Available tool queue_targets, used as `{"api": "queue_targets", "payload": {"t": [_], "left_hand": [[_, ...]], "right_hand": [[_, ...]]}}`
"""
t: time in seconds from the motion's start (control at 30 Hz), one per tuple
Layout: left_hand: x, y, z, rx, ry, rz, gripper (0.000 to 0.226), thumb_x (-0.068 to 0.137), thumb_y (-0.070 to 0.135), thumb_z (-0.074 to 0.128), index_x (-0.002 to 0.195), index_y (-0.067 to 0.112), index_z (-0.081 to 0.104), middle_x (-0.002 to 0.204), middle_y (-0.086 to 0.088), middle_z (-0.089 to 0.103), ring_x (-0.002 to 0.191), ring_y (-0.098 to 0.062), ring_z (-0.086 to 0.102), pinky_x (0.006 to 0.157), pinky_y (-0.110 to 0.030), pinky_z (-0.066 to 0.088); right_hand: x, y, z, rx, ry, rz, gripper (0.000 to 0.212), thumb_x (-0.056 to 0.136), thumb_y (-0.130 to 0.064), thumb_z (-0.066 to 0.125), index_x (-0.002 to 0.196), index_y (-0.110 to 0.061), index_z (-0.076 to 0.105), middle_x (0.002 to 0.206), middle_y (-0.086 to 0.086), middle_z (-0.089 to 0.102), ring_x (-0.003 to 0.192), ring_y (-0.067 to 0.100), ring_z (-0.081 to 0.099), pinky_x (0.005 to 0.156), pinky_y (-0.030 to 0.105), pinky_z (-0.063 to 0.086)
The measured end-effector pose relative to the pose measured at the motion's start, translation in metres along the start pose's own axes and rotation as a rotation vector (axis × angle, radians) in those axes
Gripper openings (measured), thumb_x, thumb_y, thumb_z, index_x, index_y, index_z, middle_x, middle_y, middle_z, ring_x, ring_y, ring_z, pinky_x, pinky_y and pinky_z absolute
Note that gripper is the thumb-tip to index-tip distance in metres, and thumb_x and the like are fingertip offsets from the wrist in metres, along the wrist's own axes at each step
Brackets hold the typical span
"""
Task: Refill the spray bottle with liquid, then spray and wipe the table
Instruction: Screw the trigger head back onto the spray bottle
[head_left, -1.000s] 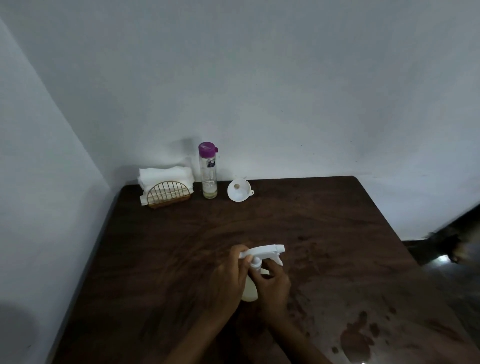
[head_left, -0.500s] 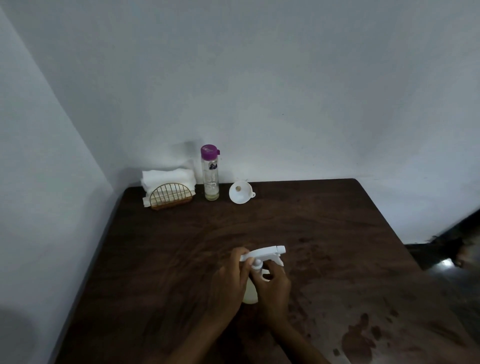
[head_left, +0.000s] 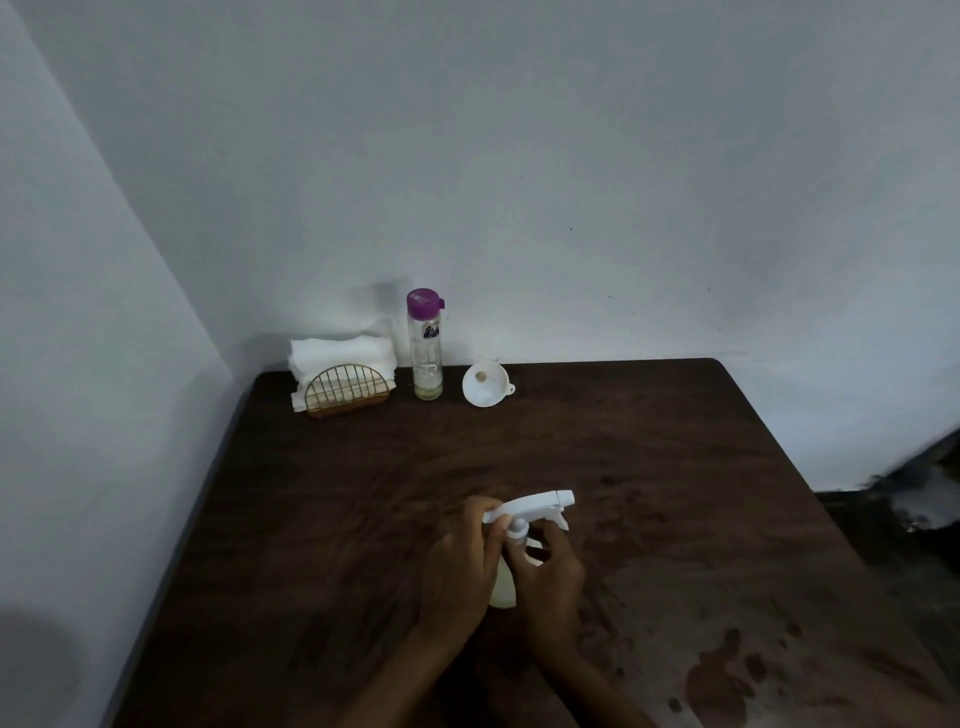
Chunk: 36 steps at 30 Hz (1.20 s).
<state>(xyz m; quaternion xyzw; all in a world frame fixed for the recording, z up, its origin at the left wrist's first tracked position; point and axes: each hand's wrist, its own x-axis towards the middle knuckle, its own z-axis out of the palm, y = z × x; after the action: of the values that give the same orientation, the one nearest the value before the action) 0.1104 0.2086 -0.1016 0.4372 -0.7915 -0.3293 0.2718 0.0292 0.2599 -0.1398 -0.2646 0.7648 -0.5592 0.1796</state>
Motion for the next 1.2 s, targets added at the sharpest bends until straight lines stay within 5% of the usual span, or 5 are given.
{"api": "queue_targets", "payload": {"t": [0.17, 0.4, 0.8, 0.97, 1.2], "left_hand": [[0.002, 0.002, -0.001, -0.019, -0.017, 0.037, 0.044, 0.085, 0.053, 0.029, 0.109, 0.024, 0.051, 0.09, 0.006, 0.067, 0.077, -0.004, 0.064, 0.063, -0.018, 0.051], [0.001, 0.0, 0.0, -0.039, -0.013, 0.007, 0.038, 0.087, 0.051, 0.033, 0.108, 0.024, 0.049, 0.088, 0.009, 0.066, 0.076, -0.004, 0.064, 0.065, -0.021, 0.054], [0.005, -0.002, -0.001, -0.068, -0.078, -0.008, 0.027, 0.084, 0.056, 0.035, 0.098, 0.035, 0.043, 0.089, 0.012, 0.063, 0.079, -0.003, 0.064, 0.064, -0.017, 0.05], [0.002, -0.008, -0.021, -0.339, -0.266, -0.071, 0.059, 0.085, 0.042, 0.055, 0.133, 0.044, 0.021, 0.114, 0.037, 0.042, 0.103, 0.025, 0.046, 0.078, 0.003, 0.037], [0.007, -0.012, -0.004, -0.217, -0.509, -0.104, 0.081, 0.059, 0.067, 0.071, 0.129, 0.053, 0.034, 0.135, 0.026, 0.041, 0.126, -0.003, 0.041, 0.105, -0.039, 0.04]], "right_hand": [[0.004, -0.005, -0.007, 0.009, -0.126, -0.04, 0.01, 0.085, -0.03, 0.063, 0.08, -0.021, 0.062, 0.083, -0.006, 0.066, 0.083, 0.002, 0.06, 0.068, 0.012, 0.045], [0.002, -0.003, 0.0, 0.072, -0.019, 0.016, 0.006, 0.08, -0.024, 0.069, 0.079, -0.023, 0.064, 0.08, -0.005, 0.067, 0.078, 0.008, 0.064, 0.068, 0.024, 0.05], [0.006, -0.009, -0.003, 0.029, 0.01, -0.043, 0.041, 0.074, -0.06, 0.057, 0.065, -0.02, 0.057, 0.062, -0.004, 0.062, 0.063, 0.007, 0.058, 0.054, 0.014, 0.042], [0.019, -0.026, -0.031, 0.087, -0.258, -0.054, 0.015, 0.075, -0.012, 0.075, 0.074, -0.022, 0.064, 0.077, -0.016, 0.07, 0.075, 0.002, 0.065, 0.065, 0.013, 0.048], [0.04, -0.071, -0.073, 0.292, -0.638, -0.02, 0.024, 0.074, 0.003, 0.07, 0.096, -0.007, 0.068, 0.094, 0.008, 0.073, 0.089, 0.018, 0.069, 0.074, 0.023, 0.054]]}}
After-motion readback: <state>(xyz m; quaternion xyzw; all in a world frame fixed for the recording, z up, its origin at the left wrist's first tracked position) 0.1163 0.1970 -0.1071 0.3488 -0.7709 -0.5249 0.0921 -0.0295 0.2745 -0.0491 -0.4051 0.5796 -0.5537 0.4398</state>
